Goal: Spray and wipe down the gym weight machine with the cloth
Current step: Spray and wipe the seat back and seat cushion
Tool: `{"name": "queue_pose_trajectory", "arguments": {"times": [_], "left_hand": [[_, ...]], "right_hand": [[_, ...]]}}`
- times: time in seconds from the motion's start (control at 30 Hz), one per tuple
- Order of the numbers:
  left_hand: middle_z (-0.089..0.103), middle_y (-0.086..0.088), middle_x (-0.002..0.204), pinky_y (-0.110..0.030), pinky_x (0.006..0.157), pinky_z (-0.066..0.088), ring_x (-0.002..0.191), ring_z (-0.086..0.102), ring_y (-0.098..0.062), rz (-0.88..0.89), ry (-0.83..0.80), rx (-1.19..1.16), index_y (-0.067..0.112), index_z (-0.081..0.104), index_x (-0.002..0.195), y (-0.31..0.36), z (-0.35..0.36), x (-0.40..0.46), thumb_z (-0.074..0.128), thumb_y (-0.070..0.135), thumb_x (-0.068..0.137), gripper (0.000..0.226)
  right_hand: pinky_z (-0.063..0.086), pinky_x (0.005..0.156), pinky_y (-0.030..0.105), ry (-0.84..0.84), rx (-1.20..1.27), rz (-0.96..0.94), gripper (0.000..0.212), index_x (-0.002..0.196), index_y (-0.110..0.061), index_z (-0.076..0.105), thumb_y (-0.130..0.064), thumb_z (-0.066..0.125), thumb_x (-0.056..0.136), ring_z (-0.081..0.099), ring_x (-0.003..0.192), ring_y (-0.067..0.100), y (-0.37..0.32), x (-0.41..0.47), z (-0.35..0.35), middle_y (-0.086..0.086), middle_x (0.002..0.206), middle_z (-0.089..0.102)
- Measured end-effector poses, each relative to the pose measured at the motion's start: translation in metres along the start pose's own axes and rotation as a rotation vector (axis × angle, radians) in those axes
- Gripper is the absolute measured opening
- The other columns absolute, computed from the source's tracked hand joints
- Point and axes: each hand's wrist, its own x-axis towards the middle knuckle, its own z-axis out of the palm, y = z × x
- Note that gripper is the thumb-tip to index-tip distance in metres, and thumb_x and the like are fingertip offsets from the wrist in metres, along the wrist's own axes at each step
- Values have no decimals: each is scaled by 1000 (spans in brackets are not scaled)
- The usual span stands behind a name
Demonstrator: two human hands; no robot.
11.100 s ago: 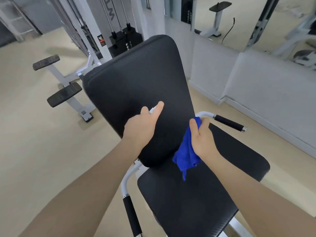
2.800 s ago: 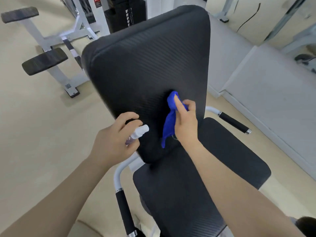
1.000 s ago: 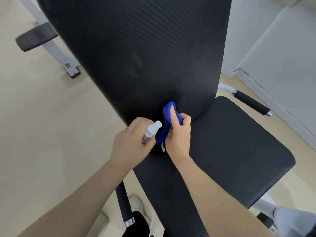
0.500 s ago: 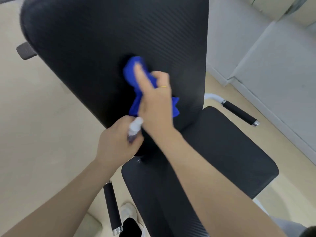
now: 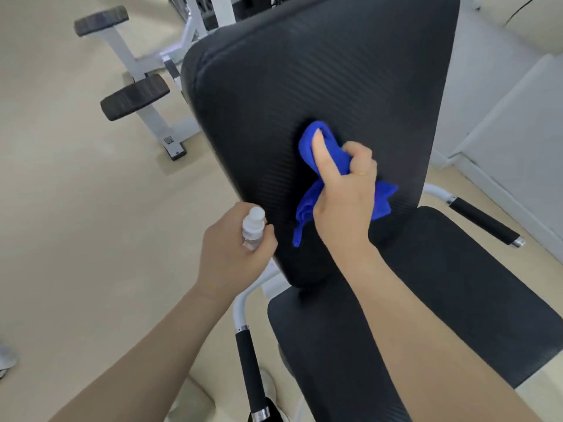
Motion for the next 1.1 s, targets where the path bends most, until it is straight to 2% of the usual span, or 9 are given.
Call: {"name": "queue_pose_trajectory", "arguments": {"times": [0.1,0.2,0.3,0.43,0.53,0.67,0.8,0.97,1.1], "left_hand": [[56,18,70,-11,60,37,67,50,0,27,-93,23,40,38,71,3,10,1,56,23,74,24],[56,20,72,-13,65,39,73,50,1,60,-191,43,42,39,80,6,28,-1,59,23,79,28],[53,13,71,-14,66,38,78,50,-5,131,-291,86,31,45,84,10,47,-2,61,18,81,21],[49,12,62,-18,61,39,72,51,-12,203,-268,87,35,41,88,17,64,6,58,22,78,23],[46,13,58,-17,47,35,70,51,-12,235,-291,83,35,39,89,26,74,8,57,22,78,25],[46,16,61,-18,41,36,56,50,-11,304,-305,140,31,40,93,29,90,10,43,34,76,17],[53,11,68,-26,38,41,47,50,-12,382,-329,221,25,43,92,18,105,11,45,29,75,18],[55,4,82,-24,30,31,39,41,-15,467,-428,382,15,54,86,2,117,9,42,26,74,20],[54,4,81,-31,34,40,44,47,-19,368,-486,410,15,55,89,1,120,1,48,23,76,16]], "right_hand": [[49,71,40,-153,-27,-80,76,132,-30,39,9,31,67,49,84,33,12,-42,4,10,118,37],[44,84,38,-75,51,257,76,136,-25,45,11,36,70,47,95,35,47,-25,-2,17,122,42],[33,88,11,12,174,514,72,139,-25,42,11,34,77,44,99,23,93,22,-14,9,114,40],[32,94,34,-60,6,575,68,141,-29,36,2,45,81,37,120,39,115,43,-20,24,138,32],[35,96,32,-41,79,532,76,144,-24,33,13,38,78,43,111,34,99,3,-7,21,130,38],[41,96,44,-336,239,617,68,138,-25,36,7,51,80,43,115,38,75,-82,7,19,132,38],[44,86,32,-260,79,546,90,146,-29,23,12,53,72,46,101,29,103,-77,15,11,130,38],[42,87,32,-146,5,745,83,146,-26,29,15,30,74,43,94,27,172,-6,2,8,115,38],[38,81,29,-216,61,821,79,146,-25,27,12,30,76,43,91,25,174,-19,6,9,121,36]]}}
